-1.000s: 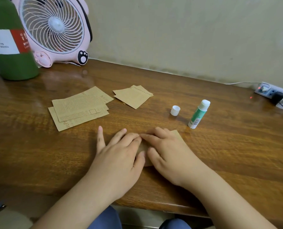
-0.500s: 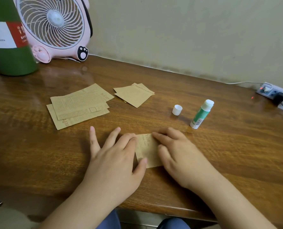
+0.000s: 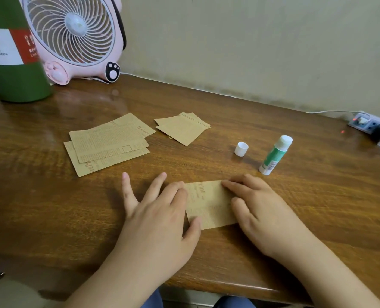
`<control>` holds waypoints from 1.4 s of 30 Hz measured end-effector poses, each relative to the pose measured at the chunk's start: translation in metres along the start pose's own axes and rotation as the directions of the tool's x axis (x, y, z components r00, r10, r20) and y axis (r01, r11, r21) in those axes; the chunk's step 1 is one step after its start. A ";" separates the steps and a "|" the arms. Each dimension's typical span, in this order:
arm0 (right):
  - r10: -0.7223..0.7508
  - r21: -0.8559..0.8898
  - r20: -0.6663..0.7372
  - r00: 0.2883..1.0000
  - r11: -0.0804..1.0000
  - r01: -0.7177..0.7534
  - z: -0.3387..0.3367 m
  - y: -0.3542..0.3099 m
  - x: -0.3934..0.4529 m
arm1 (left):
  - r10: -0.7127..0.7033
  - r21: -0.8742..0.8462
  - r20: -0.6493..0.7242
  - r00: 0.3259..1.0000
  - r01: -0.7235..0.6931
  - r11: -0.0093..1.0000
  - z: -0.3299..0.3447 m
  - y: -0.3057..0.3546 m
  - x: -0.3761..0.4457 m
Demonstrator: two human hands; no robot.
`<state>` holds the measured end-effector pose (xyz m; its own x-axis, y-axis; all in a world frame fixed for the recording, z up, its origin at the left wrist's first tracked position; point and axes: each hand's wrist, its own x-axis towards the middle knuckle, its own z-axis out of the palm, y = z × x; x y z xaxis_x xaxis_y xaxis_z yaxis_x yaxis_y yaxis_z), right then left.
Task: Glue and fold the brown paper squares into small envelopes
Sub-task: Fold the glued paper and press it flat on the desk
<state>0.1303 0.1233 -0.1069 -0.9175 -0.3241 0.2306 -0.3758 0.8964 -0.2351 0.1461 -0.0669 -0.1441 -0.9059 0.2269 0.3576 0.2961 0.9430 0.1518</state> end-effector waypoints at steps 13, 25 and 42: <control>0.120 0.052 0.024 0.992 0.991 -0.121 -0.005 0.012 -0.005 | 0.009 -0.011 -0.022 1.000 -0.009 1.000 0.001 0.000 0.000; 0.165 -0.192 0.004 0.986 0.968 -0.161 -0.006 0.021 -0.006 | -0.003 0.033 0.007 1.000 0.003 0.999 -0.002 0.001 -0.001; -0.033 0.200 0.146 0.989 0.980 0.004 -0.005 0.016 -0.010 | 0.237 -0.240 -0.096 0.967 -0.253 0.937 -0.015 0.035 -0.006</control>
<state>0.1338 0.1421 -0.1085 -0.9136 -0.3947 0.0977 -0.3975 0.8167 -0.4183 0.1666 -0.0390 -0.1276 -0.7765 0.4192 0.4705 0.5797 0.7679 0.2725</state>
